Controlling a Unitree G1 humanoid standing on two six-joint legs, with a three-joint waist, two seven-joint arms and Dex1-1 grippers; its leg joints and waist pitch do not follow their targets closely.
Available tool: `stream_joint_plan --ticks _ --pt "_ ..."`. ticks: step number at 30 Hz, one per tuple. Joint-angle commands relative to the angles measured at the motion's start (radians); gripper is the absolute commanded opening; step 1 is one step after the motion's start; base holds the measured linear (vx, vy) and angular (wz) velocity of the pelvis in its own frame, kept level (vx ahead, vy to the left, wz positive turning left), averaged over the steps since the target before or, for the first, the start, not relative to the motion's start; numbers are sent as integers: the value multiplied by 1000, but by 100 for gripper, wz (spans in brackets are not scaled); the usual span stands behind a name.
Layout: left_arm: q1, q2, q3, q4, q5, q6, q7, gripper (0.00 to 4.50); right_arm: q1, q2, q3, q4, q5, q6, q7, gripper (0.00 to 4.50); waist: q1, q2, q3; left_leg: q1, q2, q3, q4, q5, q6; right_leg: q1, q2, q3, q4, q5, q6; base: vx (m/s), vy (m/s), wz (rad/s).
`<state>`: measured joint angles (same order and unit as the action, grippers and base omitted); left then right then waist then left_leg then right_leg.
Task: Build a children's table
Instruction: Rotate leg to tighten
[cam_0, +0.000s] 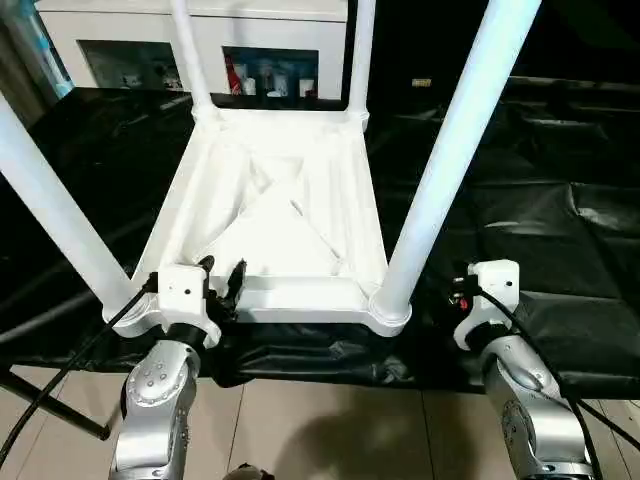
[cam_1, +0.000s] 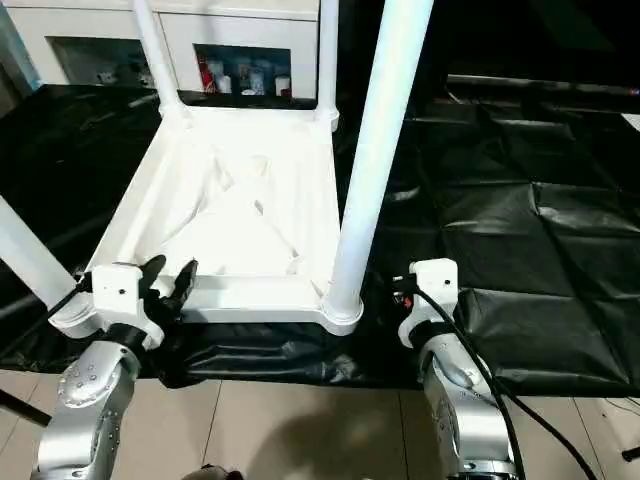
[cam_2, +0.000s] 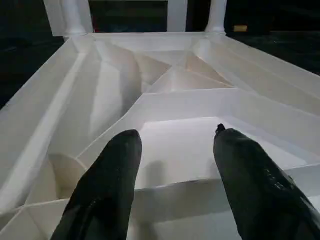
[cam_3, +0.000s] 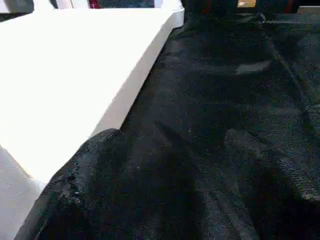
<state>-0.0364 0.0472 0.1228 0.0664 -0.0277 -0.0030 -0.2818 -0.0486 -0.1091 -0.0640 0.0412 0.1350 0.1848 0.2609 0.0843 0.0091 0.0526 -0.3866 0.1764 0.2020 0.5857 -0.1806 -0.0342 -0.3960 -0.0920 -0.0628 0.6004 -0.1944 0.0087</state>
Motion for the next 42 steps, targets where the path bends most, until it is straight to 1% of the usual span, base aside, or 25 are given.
stream_joint_plan --ticks 1,6,7,11,12,14,16,18,19,20,21,22,27,32,34,35,42 --pt "12 3 -8 -20 -11 16 4 268 7 1 3 -26 8 13 -5 357 -5 -4 -58 19 58 -31 -76 -240 18 33 -51 48 -75 -168 -135 0 0 0" --pt "20 5 -18 -30 -17 23 7 268 22 -1 3 -46 13 23 -4 357 -5 -3 -59 19 57 -30 -74 -235 22 33 -50 48 -74 -160 -135 0 0 0" --pt "21 7 -20 -31 -18 25 6 268 23 -1 3 -47 14 23 -3 357 -5 -1 -59 20 57 -30 -75 -240 20 33 -50 48 -75 -164 -135 0 0 0" --pt "22 12 -26 -34 -21 32 1 268 23 0 4 -45 15 23 -4 357 -5 0 -59 20 57 -31 -74 -244 16 34 -50 48 -75 -164 -135 0 0 0" --pt "22 13 -26 -33 -21 33 0 268 25 0 5 -47 15 22 -5 357 -5 1 -59 20 56 -31 -74 -247 14 33 -50 48 -75 -167 -135 0 0 0" --pt "21 14 -27 -33 -22 34 1 268 26 0 5 -48 14 23 -6 357 -6 1 -59 20 57 -32 -75 -251 12 34 -50 47 -76 -171 -134 0 0 0" --pt "19 19 -32 -33 -26 35 2 268 32 1 6 -55 14 24 -7 357 -6 4 -60 21 56 -32 -75 -253 9 33 -48 48 -76 -161 -135 0 0 0" --pt "18 22 -35 -32 -27 36 -2 268 35 2 6 -57 14 24 -9 357 -6 5 -60 21 56 -32 -75 -255 7 34 -49 47 -75 -160 -136 0 0 0" --pt "18 23 -36 -31 -27 37 -2 268 37 1 6 -59 15 23 -10 357 -6 8 -60 21 56 -32 -75 -258 6 33 -48 47 -75 -158 -137 0 0 0" --pt "16 24 -37 -30 -27 37 -2 268 38 1 6 -60 15 23 -11 357 -7 6 -60 21 56 -32 -75 -262 5 34 -48 47 -75 -158 -137 0 0 0" --pt "16 24 -37 -30 -27 37 -2 268 38 1 6 -60 15 23 -11 357 -6 6 -60 22 56 -32 -75 -263 4 34 -48 47 -75 -157 -139 0 0 0" --pt "13 28 -38 -26 -29 37 -2 268 41 1 6 -62 16 23 -12 357 -6 9 -59 22 56 -32 -76 -274 1 33 -48 48 -77 -166 -137 0 0 0" --pt "8 32 -43 -20 -31 36 -6 268 44 0 6 -63 13 21 -16 357 -7 6 -60 22 56 -33 -76 -282 -4 33 -49 47 -78 -181 -135 0 0 0" --pt "13 34 -51 -23 -32 35 -6 268 47 -1 7 -63 12 19 -16 357 -7 6 -60 22 56 -33 -76 -284 -4 32 -49 48 -79 -196 -129 0 0 0" --pt "15 34 -53 -24 -33 35 -7 268 47 -2 9 -64 12 20 -15 357 -8 3 -59 22 55 -32 -76 -284 -3 32 -49 48 -79 -197 -128 0 0 0" --pt "17 34 -54 -24 -34 35 -7 268 47 -2 10 -64 11 21 -15 357 -7 4 -60 22 55 -32 -75 -283 -2 32 -49 48 -79 -202 -128 0 0 0" --pt "18 35 -57 -25 -36 36 -7 268 47 -7 14 -65 9 23 -13 357 -7 5 -61 21 55 -33 -74 -267 2 33 -48 47 -76 -175 -134 0 0 0"
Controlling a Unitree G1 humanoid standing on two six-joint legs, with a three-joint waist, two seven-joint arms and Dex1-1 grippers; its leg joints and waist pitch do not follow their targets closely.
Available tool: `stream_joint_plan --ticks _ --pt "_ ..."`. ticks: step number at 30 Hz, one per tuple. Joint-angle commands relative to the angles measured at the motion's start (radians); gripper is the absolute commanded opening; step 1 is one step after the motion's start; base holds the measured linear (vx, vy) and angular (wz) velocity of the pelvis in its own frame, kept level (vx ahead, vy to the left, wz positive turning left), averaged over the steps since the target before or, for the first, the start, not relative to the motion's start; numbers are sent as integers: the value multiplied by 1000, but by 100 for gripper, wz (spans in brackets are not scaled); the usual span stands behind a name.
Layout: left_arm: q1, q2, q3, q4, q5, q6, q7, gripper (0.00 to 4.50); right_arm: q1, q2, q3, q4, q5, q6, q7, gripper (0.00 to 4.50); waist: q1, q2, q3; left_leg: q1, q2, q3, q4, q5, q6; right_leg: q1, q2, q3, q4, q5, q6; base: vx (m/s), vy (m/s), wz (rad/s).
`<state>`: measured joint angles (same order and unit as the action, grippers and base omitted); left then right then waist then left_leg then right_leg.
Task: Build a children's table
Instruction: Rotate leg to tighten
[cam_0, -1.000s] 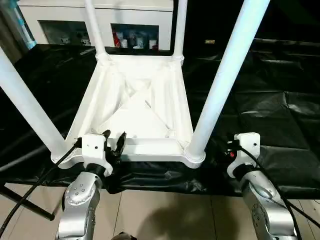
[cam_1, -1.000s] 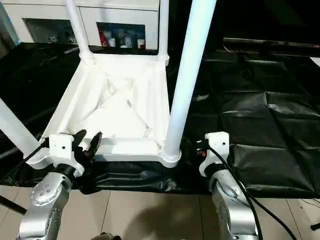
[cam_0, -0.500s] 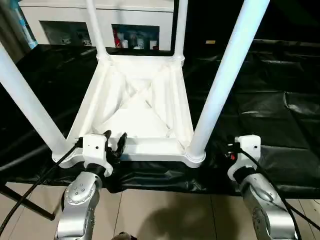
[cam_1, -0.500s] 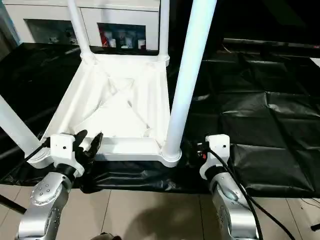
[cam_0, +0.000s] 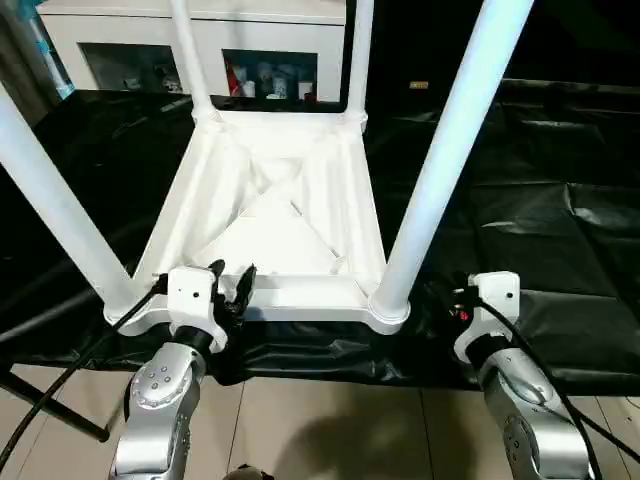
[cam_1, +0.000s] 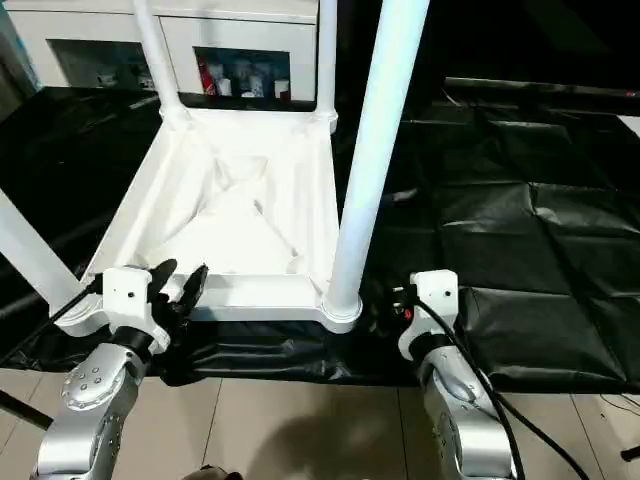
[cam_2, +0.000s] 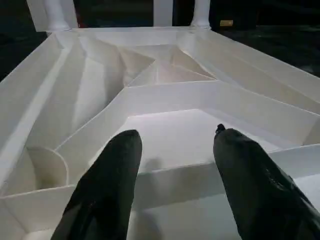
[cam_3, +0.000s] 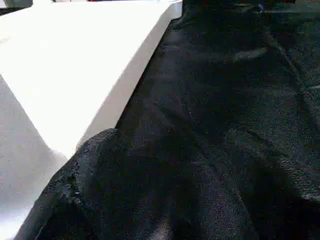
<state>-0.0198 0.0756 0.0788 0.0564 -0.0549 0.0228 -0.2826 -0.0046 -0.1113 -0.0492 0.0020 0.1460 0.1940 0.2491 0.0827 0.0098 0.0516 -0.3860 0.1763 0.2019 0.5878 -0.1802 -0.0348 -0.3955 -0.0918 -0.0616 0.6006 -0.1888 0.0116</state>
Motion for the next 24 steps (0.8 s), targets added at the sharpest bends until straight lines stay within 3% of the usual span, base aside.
stream_joint_plan --ticks 1,24 --pt "1 7 -14 -15 -8 10 -6 268 3 -6 -1 -26 -2 14 -1 357 -6 4 -60 21 56 -32 -76 -270 3 32 -48 46 -77 -183 -137 0 0 0" --pt "-8 14 -31 -3 -16 6 -7 268 -6 -12 8 -11 -8 5 -9 357 -5 6 -61 21 54 -32 -74 -264 4 34 -48 46 -74 -167 -143 0 0 0"
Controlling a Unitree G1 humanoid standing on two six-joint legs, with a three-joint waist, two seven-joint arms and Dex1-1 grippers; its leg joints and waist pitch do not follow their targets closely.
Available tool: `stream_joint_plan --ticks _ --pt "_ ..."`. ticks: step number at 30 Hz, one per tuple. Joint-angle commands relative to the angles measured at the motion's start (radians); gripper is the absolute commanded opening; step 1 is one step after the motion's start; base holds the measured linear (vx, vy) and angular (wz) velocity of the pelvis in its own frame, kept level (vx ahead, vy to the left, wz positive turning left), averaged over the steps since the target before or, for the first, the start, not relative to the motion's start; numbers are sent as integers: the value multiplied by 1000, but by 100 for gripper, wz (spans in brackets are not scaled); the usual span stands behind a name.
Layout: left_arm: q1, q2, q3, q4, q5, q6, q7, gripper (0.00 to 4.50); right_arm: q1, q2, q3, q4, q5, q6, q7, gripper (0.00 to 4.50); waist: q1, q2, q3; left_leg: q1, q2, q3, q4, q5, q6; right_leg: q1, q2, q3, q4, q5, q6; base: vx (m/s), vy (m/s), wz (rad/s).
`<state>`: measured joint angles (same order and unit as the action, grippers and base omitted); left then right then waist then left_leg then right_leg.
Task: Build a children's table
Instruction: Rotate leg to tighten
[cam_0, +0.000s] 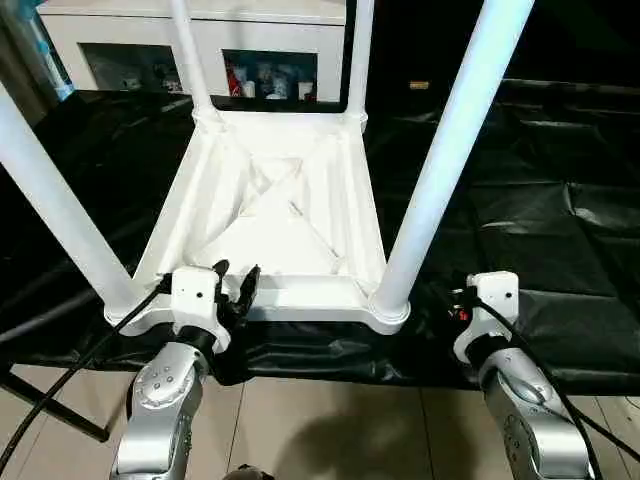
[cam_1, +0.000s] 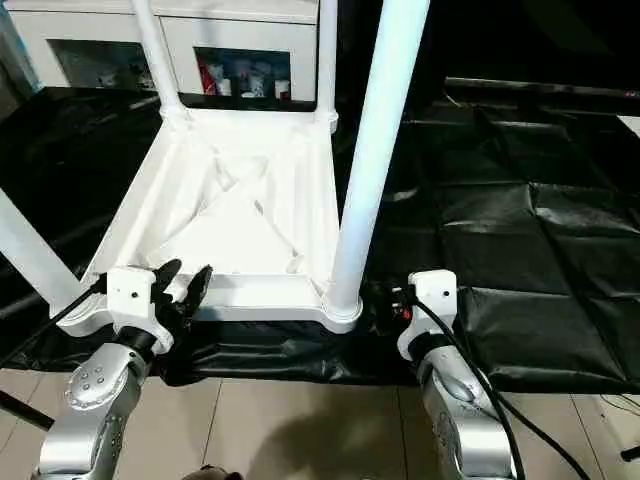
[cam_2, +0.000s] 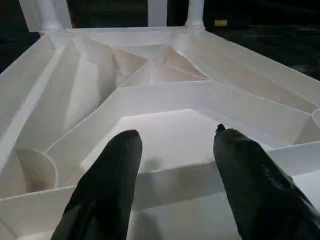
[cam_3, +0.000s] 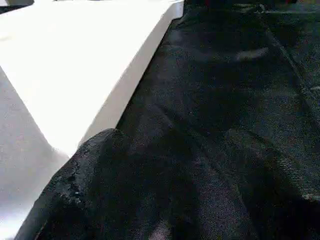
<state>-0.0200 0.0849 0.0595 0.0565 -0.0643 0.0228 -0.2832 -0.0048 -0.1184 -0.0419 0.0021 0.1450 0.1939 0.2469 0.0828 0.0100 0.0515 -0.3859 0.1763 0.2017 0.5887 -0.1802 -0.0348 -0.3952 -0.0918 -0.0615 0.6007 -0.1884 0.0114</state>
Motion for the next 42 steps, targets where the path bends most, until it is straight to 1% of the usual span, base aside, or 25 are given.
stream_joint_plan --ticks 1,9,11,13,19,21,22,23,24,27,28,29,30,31,32,33,34,35,36,37,38,39,40,41,42 --pt "-8 5 -12 -4 -7 6 -7 268 -5 -5 2 -11 -8 5 -7 357 -5 6 -61 21 54 -32 -75 -263 5 34 -48 46 -75 -168 -144 0 0 0" --pt "-6 10 -17 -2 -8 5 -6 268 -7 -5 6 -8 -11 4 -9 357 -5 7 -60 22 55 -33 -76 -275 0 33 -48 45 -76 -185 -142 0 0 0" --pt "-6 11 -17 -2 -8 5 -6 268 -8 -5 7 -7 -11 3 -10 357 -6 6 -63 14 53 -32 -70 -207 14 31 -45 45 -70 -107 -155 0 0 0" --pt "-6 11 -17 -3 -8 5 -6 268 -8 -5 7 -6 -11 3 -10 357 -6 6 -70 2 45 -26 -55 -92 74 25 -38 38 -59 29 -200 0 0 0" --pt "-8 15 -21 -3 -11 6 -5 268 -10 -4 7 -4 -11 1 -13 357 -13 9 -63 -6 40 -25 -53 -210 100 4 -36 26 -90 -187 -205 0 0 0" --pt "-9 15 -21 -2 -11 6 -6 268 -9 -5 7 -3 -11 0 -13 357 -18 11 -74 -19 34 -23 -43 -101 138 -12 -25 16 -91 -90 -224 -27 9 1" --pt "-10 16 -22 -2 -11 7 -6 268 -7 -5 8 -4 -11 -1 -14 357 -22 9 -92 -49 14 -17 -17 107 243 -35 -8 1 -84 122 -261 -77 24 2" --pt "-10 16 -23 -2 -11 7 -5 268 -5 -5 8 -6 -12 -1 -14 357 -21 10 -108 -50 6 -18 2 153 270 -36 -10 -2 -74 172 -268 -77 24 2" --pt "-11 16 -23 -2 -11 7 -5 268 -5 -5 8 -6 -12 -1 -14 357 -21 16 -112 -69 7 -24 6 195 320 -53 -6 -11 -81 186 -278 -107 32 1" --pt "-11 16 -24 -1 -12 7 -3 268 -5 -6 7 -5 -12 -1 -14 357 -26 20 -107 -96 13 -21 11 92 340 -92 0 -30 -111 -19 -243 -146 42 0" --pt "-10 16 -25 -1 -12 7 -1 268 -5 -7 7 -4 -12 -1 -14 357 -37 26 -99 -88 24 -24 9 -167 257 -116 -7 -52 -140 -300 -165 -225 42 -9" --pt "-10 16 -25 -1 -13 6 -1 268 -6 -7 7 -3 -12 -2 -14 357 -43 34 -94 -89 33 -24 -6 -257 226 -117 1 -71 -138 -366 -126 -225 42 -9" --pt "-11 16 -26 -1 -13 6 0 268 -7 -8 7 -3 -12 -2 -14 357 -36 66 -84 -132 121 -44 -137 -421 197 -65 50 -102 38 -357 -45 -213 40 -15" --pt "-11 17 -26 0 -13 6 1 268 -7 -8 7 -2 -12 -2 -14 357 0 61 -70 -159 128 0 -184 -442 123 -44 71 -110 205 -285 -40 -240 17 3" --pt "-11 17 -26 0 -13 6 2 268 -8 -8 8 -1 -13 -3 -14 357 0 61 -70 -159 128 0 -184 -442 123 -44 71 -110 205 -285 -40 -240 17 3" --pt "-11 17 -26 0 -13 5 3 268 -8 -9 8 0 -12 -3 -14 357 46 52 -67 -174 127 39 -215 -621 15 -26 67 -84 246 -304 -32 -260 -68 22" --pt "-11 18 -25 0 -8 6 9 268 -9 -9 8 1 -12 -4 -13 357 41 -7 -81 -138 57 90 -5 -485 -132 -60 -55 48 134 -717 0 -183 -81 23" --pt "-12 19 -25 1 -5 7 13 268 -9 -10 8 1 -12 -4 -13 357 37 -50 -75 -26 14 5 317 -315 -117 -227 -190 109 -100 -989 -23 -183 -81 23" --pt "-14 19 -20 4 -4 6 19 268 -10 -10 8 2 -12 -4 -12 357 9 -36 -66 -46 -16 -54 327 -240 -44 -202 -172 134 -123 -1086 -16 -142 -5 -5" --pt "-17 19 -15 7 -4 7 25 268 -11 -11 9 2 -11 -4 -11 357 48 -35 -13 -115 -61 -100 271 -243 -38 -35 -134 103 -74 -1018 9 -131 45 -13" --pt "-21 20 -9 10 -4 6 30 268 -11 -11 10 3 -10 -5 -8 357 48 -35 -13 -115 -61 -100 271 -243 -38 -35 -134 103 -74 -1018 9 -131 45 -13" --pt "-23 20 -6 12 -5 6 34 268 -11 -12 11 3 -9 -5 -4 357 42 12 -51 74 -10 -125 144 -473 -23 -46 -66 74 -41 -785 -85 -193 69 20" --pt "-26 21 -4 13 -6 7 37 268 -12 -14 14 3 -7 -6 1 357 19 35 -48 96 34 -156 73 -567 -65 -51 -11 26 -7 -580 -100 -279 49 20" --pt "-27 22 -2 14 -8 7 38 268 -11 -16 16 4 -6 -7 6 357 0 64 -30 46 122 -192 -73 -768 -59 -11 4 6 87 -188 -97 -279 49 20" --pt "-29 24 -2 15 -8 7 39 268 -12 -18 18 5 -7 -9 9 357 1 68 -21 28 125 -173 -107 -861 -48 12 8 -19 114 -82 -100 -278 66 16"
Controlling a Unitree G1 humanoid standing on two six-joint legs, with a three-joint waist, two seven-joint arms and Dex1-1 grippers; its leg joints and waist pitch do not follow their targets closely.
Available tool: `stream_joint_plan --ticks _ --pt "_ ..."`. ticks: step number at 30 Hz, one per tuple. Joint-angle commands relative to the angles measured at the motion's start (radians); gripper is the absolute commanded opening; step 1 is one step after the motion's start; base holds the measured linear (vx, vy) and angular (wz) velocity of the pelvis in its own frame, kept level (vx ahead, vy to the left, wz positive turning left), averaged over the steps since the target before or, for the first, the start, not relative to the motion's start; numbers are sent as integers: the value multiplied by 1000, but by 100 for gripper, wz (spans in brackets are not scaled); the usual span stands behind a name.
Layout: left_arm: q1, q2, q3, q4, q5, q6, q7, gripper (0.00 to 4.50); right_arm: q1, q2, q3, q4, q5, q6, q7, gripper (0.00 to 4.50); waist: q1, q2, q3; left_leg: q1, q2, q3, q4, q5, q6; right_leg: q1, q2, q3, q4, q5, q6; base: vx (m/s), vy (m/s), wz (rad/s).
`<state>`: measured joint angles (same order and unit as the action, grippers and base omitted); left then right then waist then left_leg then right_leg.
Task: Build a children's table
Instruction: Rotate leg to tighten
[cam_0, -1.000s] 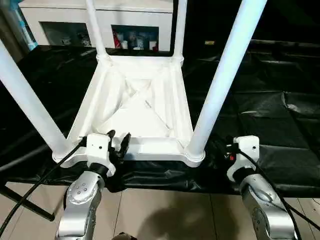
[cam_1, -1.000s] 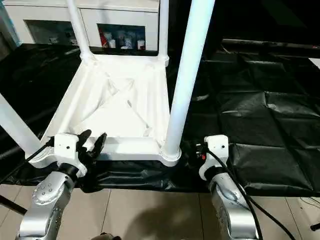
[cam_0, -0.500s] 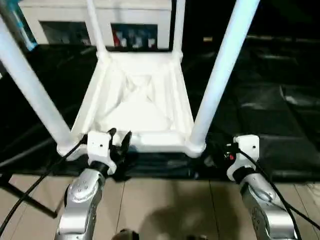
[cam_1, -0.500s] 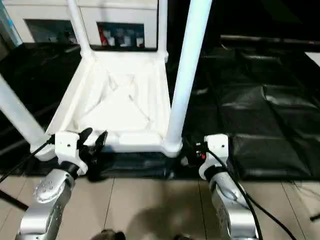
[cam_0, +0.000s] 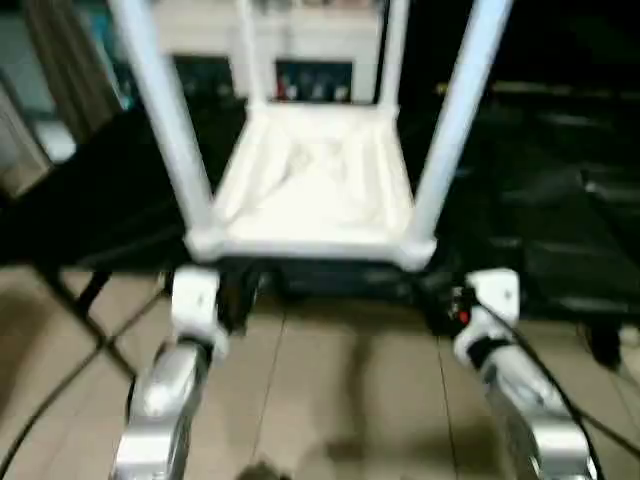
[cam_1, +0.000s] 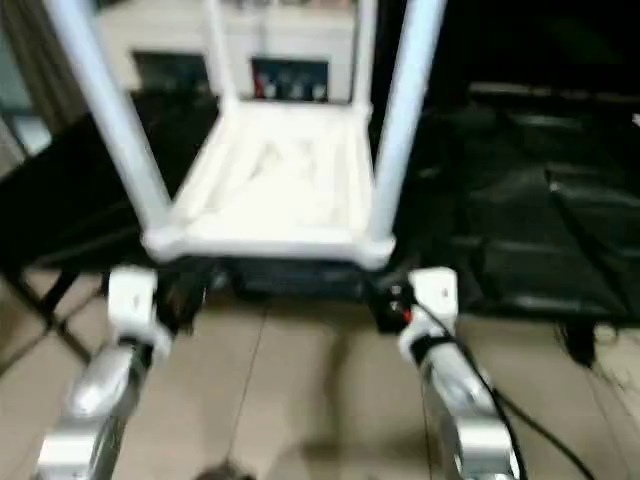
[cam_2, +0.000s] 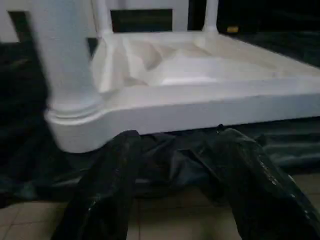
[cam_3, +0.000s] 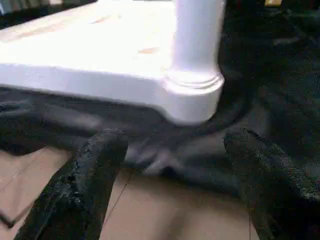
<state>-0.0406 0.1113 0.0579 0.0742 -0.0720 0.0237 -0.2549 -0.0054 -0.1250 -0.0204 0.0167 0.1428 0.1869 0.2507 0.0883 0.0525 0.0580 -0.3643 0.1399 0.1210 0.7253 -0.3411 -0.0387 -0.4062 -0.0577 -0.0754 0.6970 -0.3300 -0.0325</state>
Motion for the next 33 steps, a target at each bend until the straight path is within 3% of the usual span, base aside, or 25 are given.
stream_joint_plan --ticks 1,2,3,4,5,6,7,9,12,15,17,18,19,21,22,23,24,25,26,27,28,30,31,32,33 --pt "-10 -1 0 -2 -1 6 11 268 -12 -13 -2 -9 -5 -4 8 357 8 15 -19 -6 147 -43 -299 -796 2 70 -31 -10 42 87 -15 -209 57 19" --pt "-12 -1 1 -1 -1 7 12 268 -14 -14 -1 -7 -3 -7 10 357 16 10 -19 -14 137 -28 -305 -779 -7 95 -37 7 49 23 1 -209 57 19" --pt "-14 -1 2 -1 0 7 13 268 -16 -16 1 -5 -2 -10 13 357 13 -32 -29 27 95 -3 -251 -595 -54 87 -75 68 -30 -269 29 -118 -21 12" --pt "-16 -2 5 0 2 6 18 268 -19 -19 8 -3 -4 -20 20 357 6 -59 -13 98 40 -3 -61 -257 -41 -12 -188 112 -235 -827 25 -82 -44 -4" --pt "-16 -2 5 0 3 6 18 268 -19 -19 8 -3 -4 -21 21 357 3 -70 -31 73 28 -16 -26 -21 -3 18 -215 133 -252 -890 5 -82 -44 -4" --pt "-21 0 7 4 6 2 25 268 -21 -19 14 -1 -7 -30 26 357 13 -52 -36 30 37 -38 -46 92 13 62 -224 142 -235 -828 -5 -54 0 -21" --pt "-30 5 11 8 9 -7 30 268 -26 -18 18 5 -8 -39 32 357 23 -30 -50 15 69 -36 -174 86 -20 86 -115 70 -170 -423 -43 -62 26 -8" --pt "-36 7 14 10 9 -10 33 268 -30 -18 20 11 -7 -42 36 357 -6 -18 -36 37 83 -26 -207 -293 -46 54 -85 67 -159 -337 -72 -92 20 3" --pt "-60 18 30 14 -1 -5 36 268 -52 -16 23 27 3 -48 57 357 -30 -9 -33 25 79 -38 -223 -465 -81 67 -97 54 -177 -386 -54 -93 35 -5" --pt "-73 24 32 18 -5 -5 30 268 -65 -20 29 35 -2 -53 65 357 -39 -13 -44 12 82 -30 -229 -323 -46 75 -105 60 -179 -233 -81 -21 35 -8" --pt "-88 30 36 21 -7 -2 24 268 -85 -25 35 53 -8 -59 64 357 -43 -11 -40 19 80 -26 -229 -382 -51 76 -106 56 -187 -325 -72 0 0 0" --pt "-92 31 36 21 -8 -1 25 268 -90 -26 37 59 -11 -64 64 357 -33 -20 -34 -14 66 -45 -242 -410 -26 104 -121 30 -186 -396 -53 0 0 0" --pt "-93 32 36 21 -9 0 25 268 -91 -26 37 61 -12 -65 64 357 -33 -8 -35 -41 29 -55 -224 -435 0 139 -151 -12 -215 -665 26 -6 16 32" --pt "-94 34 36 19 -11 3 24 268 -98 -24 38 72 -17 -77 65 357 -53 -15 -33 -34 25 -51 -179 -401 21 156 -179 -38 -252 -764 13 16 13 44" --pt "-92 36 35 16 -13 5 23 268 -102 -20 37 82 -19 -90 66 357 -59 -8 -21 -22 29 -32 -142 -378 35 185 -195 -95 -298 -828 6 57 15 55" --pt "-87 36 35 12 -15 7 23 268 -105 -13 33 90 -12 -92 68 357 -60 3 -12 -23 36 -31 -149 -400 27 197 -190 -117 -299 -819 7 57 15 55" --pt "-86 36 35 11 -16 8 23 268 -105 -12 32 91 -9 -91 68 357 -84 24 -16 73 69 -30 -158 -500 -26 127 -130 -104 -282 -745 9 15 31 44" --pt "-79 35 36 6 -19 11 25 268 -105 -7 29 95 2 -87 72 357 -96 41 -14 79 126 -83 -291 -845 -99 136 -39 -84 -105 -229 -30 0 0 0" --pt "-75 35 37 5 -19 12 25 268 -104 -6 30 95 3 -88 74 357 -93 32 -16 78 141 -88 -315 -879 -95 134 -32 -66 -70 -121 -25 0 0 0" --pt "-74 35 37 4 -19 12 25 268 -103 -6 30 95 4 -89 75 357 -85 21 -17 99 144 -89 -312 -884 -71 104 -38 -36 -59 -55 -15 96 24 -2" --pt "-64 36 39 2 -21 10 23 268 -102 -6 34 96 4 -93 78 357 -80 -7 -15 109 122 -73 -288 -826 -37 93 -66 -1 -109 -149 -19 117 -26 6" --pt "-59 37 39 0 -23 13 22 268 -104 -10 34 100 3 -98 79 357 -61 -20 -21 96 63 -14 -228 -671 -21 100 -117 45 -194 -349 -79 126 -39 4" --pt "-55 38 40 0 -24 13 22 268 -107 -14 37 107 -2 -100 79 357 -14 -41 -52 -10 41 5 -122 -167 100 220 -203 123 -253 -489 -124 162 -38 0" --pt "-54 39 40 0 -25 13 23 268 -109 -15 36 112 -3 -104 81 357 -3 -47 -56 -31 40 4 -100 -56 139 230 -207 130 -254 -448 -131 162 -38 0" --pt "-52 39 40 -3 -26 15 23 268 -110 -15 37 115 -2 -110 86 357 3 -34 -67 -57 39 -1 -107 80 172 239 -167 101 -235 -310 -147 185 -18 1"
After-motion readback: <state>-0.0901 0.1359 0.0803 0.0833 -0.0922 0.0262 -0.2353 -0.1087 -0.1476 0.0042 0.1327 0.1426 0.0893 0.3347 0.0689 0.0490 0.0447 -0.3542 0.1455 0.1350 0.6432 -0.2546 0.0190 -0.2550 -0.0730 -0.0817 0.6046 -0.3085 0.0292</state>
